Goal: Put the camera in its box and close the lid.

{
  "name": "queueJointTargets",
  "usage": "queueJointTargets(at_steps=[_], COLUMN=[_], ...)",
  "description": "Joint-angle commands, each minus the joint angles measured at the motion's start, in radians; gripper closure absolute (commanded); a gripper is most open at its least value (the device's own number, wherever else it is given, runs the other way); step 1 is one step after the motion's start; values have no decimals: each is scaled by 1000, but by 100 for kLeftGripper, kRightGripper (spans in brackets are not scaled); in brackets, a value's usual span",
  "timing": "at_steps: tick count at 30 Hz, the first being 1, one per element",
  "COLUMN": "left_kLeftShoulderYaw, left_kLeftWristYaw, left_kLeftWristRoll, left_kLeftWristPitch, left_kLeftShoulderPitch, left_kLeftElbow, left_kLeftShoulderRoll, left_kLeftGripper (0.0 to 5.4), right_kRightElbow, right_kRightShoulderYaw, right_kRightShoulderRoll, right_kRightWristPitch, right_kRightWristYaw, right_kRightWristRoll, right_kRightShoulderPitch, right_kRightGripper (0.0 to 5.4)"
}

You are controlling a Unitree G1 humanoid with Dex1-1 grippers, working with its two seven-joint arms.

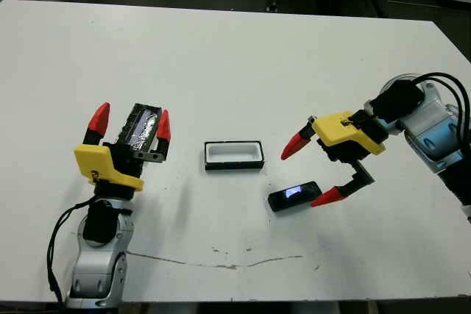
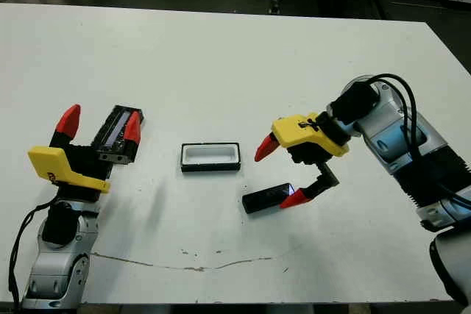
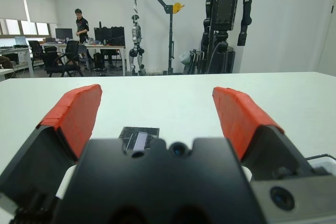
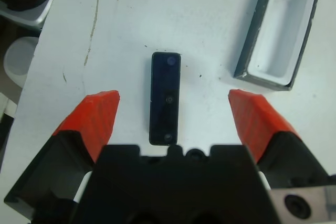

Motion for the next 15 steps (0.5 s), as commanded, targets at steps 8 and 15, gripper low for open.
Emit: queueJointTargets(at_steps=[8,15], left_kLeftShoulderYaw=[-2,-4], left_kLeftWristYaw=[7,-1], left_kLeftWristRoll=[5,1], left_kLeftWristPitch=[9,12], left_kLeftShoulderPitch=[10,11], left_kLeftElbow=[2,2], left_kLeftShoulderRoll=[-1,3], left_kLeftGripper=[1,1], right_kRightElbow=[30,73], right_kRightShoulderYaw=[-57,-96], right_kRightShoulderRoll=[30,60], right_kRightWristPitch=[-33,-31], right_kRightWristYaw=[5,-32], right_kRightWristRoll=[-13,-56], right_kRightShoulderPitch=[48,82], right_kRightGripper=[0,0])
